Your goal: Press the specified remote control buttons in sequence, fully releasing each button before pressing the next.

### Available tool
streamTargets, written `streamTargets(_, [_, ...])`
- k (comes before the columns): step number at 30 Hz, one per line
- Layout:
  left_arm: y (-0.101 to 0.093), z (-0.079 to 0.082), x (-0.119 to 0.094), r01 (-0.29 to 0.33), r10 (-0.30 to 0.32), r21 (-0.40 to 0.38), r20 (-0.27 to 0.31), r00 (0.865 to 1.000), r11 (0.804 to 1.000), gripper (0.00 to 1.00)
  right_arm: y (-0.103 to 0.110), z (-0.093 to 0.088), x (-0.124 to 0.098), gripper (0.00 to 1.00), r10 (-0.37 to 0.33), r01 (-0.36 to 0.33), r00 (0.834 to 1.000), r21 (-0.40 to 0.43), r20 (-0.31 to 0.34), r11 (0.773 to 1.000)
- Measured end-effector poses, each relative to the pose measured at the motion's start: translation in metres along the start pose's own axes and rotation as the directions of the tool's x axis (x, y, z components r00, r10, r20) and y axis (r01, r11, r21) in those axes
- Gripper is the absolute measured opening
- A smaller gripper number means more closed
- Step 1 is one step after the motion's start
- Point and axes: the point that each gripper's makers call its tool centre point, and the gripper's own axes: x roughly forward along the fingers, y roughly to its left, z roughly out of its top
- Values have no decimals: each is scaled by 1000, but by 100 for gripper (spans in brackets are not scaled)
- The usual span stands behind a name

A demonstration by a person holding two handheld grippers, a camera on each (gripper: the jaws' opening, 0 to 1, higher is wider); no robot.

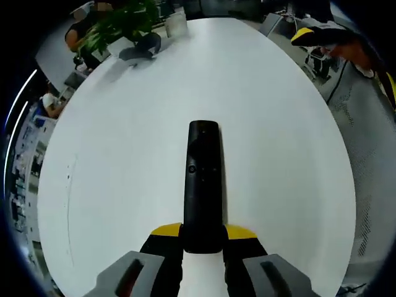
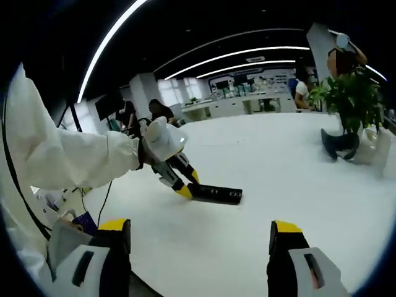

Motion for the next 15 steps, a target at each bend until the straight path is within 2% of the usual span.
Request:
streamTargets(6, [26, -4, 2, -10, 10, -3, -23, 1000, 1000, 22, 0, -4, 2, 92, 4, -4, 1000, 15, -15, 1000])
streamTargets(10, [37, -6, 4, -8, 8, 4, -38, 999, 1000, 22, 0, -7, 3, 92, 7, -7, 1000, 29, -23, 1000])
streamTargets(15, [57, -7, 8, -11, 11, 12, -58, 998, 1000, 22, 6, -11, 4, 92, 34, -32, 999, 52, -32, 998])
